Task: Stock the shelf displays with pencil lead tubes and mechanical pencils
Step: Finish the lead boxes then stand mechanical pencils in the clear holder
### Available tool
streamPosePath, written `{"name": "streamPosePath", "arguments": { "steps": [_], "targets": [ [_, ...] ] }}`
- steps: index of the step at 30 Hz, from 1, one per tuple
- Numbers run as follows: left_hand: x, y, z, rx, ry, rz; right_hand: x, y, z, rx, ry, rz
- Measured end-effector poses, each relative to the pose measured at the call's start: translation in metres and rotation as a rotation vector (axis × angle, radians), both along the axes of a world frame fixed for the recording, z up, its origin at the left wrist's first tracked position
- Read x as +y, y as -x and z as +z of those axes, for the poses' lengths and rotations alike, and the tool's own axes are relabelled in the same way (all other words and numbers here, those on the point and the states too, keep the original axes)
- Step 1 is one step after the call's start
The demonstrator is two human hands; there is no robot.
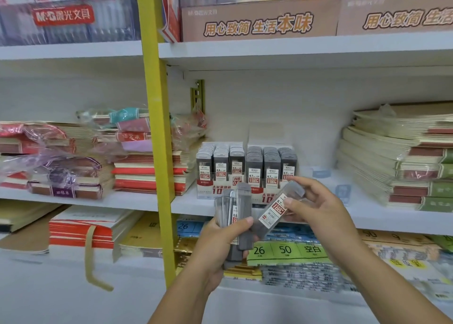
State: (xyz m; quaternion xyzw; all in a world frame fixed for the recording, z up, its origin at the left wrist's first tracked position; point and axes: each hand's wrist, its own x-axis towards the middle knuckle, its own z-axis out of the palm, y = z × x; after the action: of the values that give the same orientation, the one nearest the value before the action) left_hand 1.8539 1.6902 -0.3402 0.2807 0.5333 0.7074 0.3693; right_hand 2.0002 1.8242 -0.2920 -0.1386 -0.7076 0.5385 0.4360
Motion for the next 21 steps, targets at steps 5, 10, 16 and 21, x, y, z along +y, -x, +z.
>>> {"name": "streamPosePath", "arguments": {
  "steps": [5,10,16,21],
  "targets": [
    [0.009,0.005,0.01,0.039,-0.056,0.019,0.021,-0.023,0.062,0.133,-0.508,-0.38],
    [0.017,0.006,0.016,0.035,-0.112,0.021,0.052,0.0,0.083,-0.219,-0.789,-0.401],
    [0.025,0.008,0.012,0.092,-0.093,0.027,0.074,0.019,0.054,-0.475,-0.77,-0.393],
    [0.025,0.008,0.011,0.091,-0.094,-0.011,0.075,0.024,0.043,-0.44,-0.993,-0.705]
  ]
}}
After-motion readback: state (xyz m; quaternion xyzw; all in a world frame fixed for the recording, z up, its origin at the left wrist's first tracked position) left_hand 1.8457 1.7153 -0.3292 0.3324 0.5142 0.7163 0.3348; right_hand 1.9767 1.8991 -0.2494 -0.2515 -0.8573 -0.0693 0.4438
